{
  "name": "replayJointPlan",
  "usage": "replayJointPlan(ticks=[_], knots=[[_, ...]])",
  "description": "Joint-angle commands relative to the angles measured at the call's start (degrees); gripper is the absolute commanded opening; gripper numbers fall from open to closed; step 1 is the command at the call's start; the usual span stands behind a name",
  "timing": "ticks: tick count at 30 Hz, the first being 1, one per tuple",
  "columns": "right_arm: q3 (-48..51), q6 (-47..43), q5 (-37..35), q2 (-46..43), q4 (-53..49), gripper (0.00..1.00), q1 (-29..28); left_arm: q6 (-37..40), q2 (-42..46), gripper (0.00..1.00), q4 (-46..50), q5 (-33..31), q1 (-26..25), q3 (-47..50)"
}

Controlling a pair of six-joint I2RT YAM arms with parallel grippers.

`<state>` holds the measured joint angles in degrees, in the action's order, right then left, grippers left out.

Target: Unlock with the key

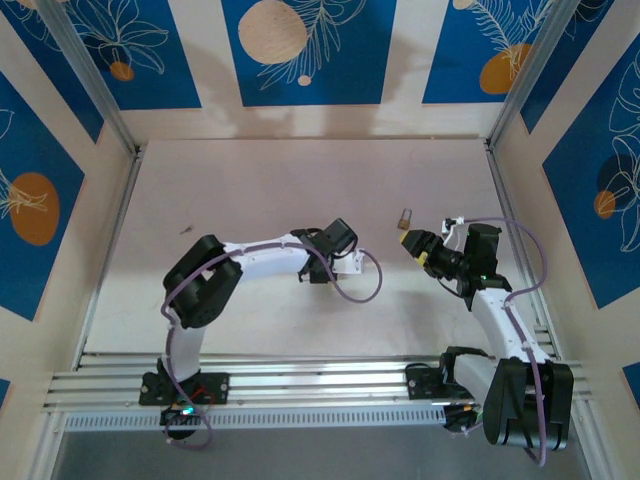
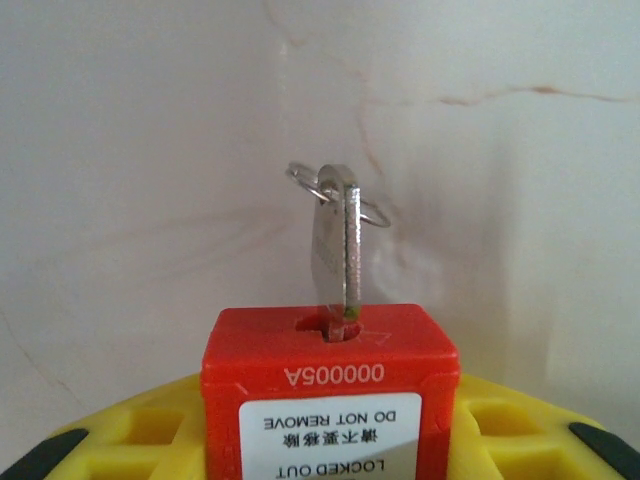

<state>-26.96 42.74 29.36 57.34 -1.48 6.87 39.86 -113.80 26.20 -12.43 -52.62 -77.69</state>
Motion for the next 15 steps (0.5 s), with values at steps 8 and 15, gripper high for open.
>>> replayJointPlan(ticks=[8,15], knots=[[1.43,0.41,1.82,0.75,1.74,0.72,-0.57,-7.37,6.18,0.37,5.46,6.51,-3.15,0.32],[1.21,0.16,2.13,0.60,1.31,0.72,-0.78,-9.05,2.54,0.37,5.67,10.80,-3.11,-1.41]])
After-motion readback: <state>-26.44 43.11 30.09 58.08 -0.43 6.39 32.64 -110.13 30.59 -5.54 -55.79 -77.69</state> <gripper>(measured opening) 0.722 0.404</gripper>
